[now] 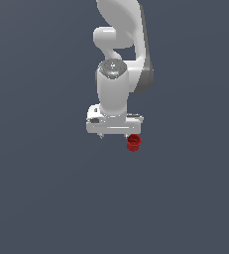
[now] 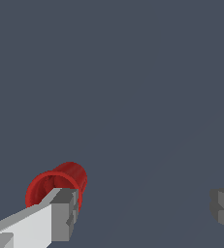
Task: Pick up the object and move it to a goal position.
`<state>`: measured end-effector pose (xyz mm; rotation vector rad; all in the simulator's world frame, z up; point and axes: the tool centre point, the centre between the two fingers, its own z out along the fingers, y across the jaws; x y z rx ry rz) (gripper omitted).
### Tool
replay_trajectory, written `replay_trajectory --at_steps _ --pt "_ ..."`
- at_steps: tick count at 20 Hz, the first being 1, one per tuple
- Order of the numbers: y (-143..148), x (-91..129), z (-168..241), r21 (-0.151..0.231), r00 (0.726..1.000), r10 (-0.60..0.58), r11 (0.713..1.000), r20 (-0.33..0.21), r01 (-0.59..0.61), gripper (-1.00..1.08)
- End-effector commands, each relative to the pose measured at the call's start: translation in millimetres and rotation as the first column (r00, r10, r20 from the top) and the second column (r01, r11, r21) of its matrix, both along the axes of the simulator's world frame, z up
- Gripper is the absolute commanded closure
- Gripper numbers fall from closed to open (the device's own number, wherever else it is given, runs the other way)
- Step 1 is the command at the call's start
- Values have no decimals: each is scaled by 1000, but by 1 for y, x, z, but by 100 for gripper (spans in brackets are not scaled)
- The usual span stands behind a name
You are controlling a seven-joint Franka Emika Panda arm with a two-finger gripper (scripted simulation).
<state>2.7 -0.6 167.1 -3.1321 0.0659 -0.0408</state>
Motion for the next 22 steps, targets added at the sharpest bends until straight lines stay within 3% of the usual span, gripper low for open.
replay_trajectory --at_steps 1,10,22 --pt "0 0 0 0 1000 0 1000 0 0 -92" --pt "-25 -2 -6 -28 1000 -3 1000 -28 2 -92" --pt "-7 -6 -14 -24 999 -37 999 -26 37 -92"
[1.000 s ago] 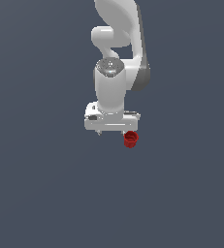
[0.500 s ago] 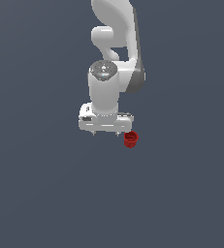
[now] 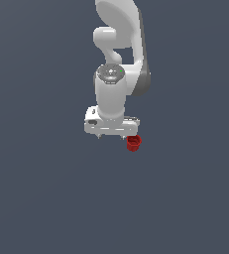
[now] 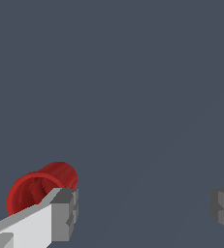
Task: Pick up the object and move it to a goal position.
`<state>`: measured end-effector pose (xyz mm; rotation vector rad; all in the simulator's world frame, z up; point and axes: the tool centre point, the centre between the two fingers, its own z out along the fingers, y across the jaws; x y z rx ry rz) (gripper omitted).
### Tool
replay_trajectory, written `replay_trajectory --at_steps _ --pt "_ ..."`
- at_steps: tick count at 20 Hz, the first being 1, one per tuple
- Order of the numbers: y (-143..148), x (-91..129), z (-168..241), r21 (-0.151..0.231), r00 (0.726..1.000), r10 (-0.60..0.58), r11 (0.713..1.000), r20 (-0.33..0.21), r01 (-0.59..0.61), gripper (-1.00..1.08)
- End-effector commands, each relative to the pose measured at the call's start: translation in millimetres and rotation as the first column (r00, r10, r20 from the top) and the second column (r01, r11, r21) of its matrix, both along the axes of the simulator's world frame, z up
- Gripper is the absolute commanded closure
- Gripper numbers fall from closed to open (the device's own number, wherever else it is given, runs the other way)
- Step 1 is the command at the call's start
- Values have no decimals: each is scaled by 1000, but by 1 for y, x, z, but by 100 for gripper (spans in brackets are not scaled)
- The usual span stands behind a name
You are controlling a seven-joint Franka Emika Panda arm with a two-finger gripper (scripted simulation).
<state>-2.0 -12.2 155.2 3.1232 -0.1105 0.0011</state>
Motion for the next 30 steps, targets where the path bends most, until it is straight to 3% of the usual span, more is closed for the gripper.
replay_trajectory --at_steps 1,18,30 --pt "8 -2 -4 1 1000 -16 1000 0 16 -92" --pt "95 -33 -49 14 979 -206 979 1 206 -92" --pt "111 -41 -58 16 970 -241 970 0 241 -92"
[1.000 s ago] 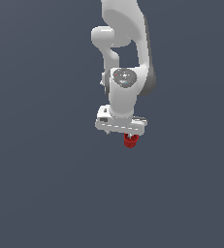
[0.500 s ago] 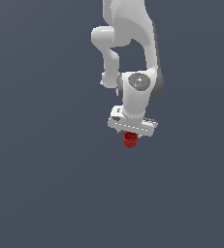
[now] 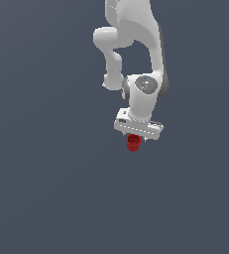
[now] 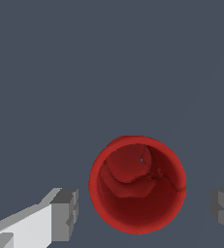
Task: Pick up the object and move it to a goal position.
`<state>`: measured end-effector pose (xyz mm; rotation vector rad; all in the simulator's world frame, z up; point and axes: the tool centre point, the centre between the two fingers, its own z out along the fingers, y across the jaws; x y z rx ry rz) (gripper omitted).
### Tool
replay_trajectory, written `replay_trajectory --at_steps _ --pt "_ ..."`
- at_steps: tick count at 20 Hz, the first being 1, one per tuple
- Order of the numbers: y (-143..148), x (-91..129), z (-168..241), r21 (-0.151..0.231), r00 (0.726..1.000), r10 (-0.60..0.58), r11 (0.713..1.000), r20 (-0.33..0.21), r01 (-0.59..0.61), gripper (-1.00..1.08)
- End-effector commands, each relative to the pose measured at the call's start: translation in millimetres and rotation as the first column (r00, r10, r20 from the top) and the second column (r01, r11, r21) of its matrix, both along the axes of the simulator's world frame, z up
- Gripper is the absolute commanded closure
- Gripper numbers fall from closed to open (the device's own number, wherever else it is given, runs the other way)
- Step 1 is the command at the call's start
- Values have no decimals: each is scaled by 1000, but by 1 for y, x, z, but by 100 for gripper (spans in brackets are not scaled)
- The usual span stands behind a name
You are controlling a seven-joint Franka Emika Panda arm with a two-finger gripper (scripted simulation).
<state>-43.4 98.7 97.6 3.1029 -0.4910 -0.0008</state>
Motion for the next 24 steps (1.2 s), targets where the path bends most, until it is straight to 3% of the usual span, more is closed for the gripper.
replay_trajectory --at_steps 1,17,18,24 --pt "0 0 -1 0 1000 -1 1000 0 1 -92" --pt "0 -1 -50 0 1000 -4 1000 1 4 -92" --pt "0 -1 -50 0 1000 -4 1000 1 4 108" --pt "0 -1 -50 0 1000 -4 1000 1 4 108"
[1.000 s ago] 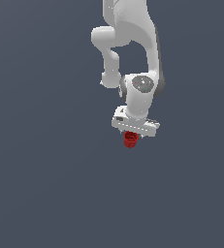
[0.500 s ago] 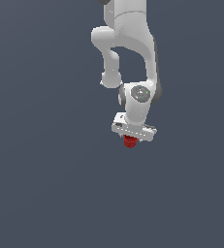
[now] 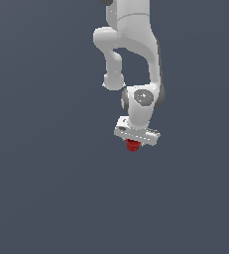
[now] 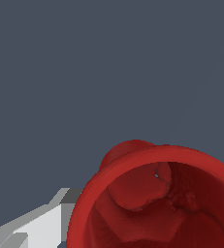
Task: Pick up the object and move it to a goal position.
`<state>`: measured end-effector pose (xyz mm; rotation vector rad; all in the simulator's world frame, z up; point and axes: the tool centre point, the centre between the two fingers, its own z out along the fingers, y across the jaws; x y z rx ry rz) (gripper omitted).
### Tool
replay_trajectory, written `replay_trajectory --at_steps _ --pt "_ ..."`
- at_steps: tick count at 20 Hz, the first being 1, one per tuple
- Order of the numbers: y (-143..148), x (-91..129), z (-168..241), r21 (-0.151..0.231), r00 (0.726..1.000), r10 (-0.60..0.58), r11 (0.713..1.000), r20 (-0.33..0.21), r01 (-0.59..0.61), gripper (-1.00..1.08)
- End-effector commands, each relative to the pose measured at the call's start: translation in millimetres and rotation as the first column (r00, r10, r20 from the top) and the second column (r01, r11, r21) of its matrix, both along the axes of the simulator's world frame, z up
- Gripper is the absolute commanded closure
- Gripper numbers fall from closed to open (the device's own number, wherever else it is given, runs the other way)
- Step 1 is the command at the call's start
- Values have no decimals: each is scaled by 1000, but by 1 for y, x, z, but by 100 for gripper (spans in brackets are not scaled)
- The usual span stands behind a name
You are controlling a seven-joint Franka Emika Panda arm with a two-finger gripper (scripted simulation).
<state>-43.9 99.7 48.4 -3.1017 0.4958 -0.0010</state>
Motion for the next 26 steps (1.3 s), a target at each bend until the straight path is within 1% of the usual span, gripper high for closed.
replay_trajectory --at_steps 1,6,10,13,21,26 --pt "-1 0 -1 0 1000 -1 1000 -1 1 108" --pt "-1 0 1 0 1000 0 1000 0 0 108" --pt "-11 1 10 0 1000 0 1000 0 0 108" --pt "-25 2 24 0 1000 0 1000 0 0 108" --pt "-76 8 72 1 1000 -1 1000 0 1 108" --pt "-90 10 85 1 1000 -1 1000 0 1 108"
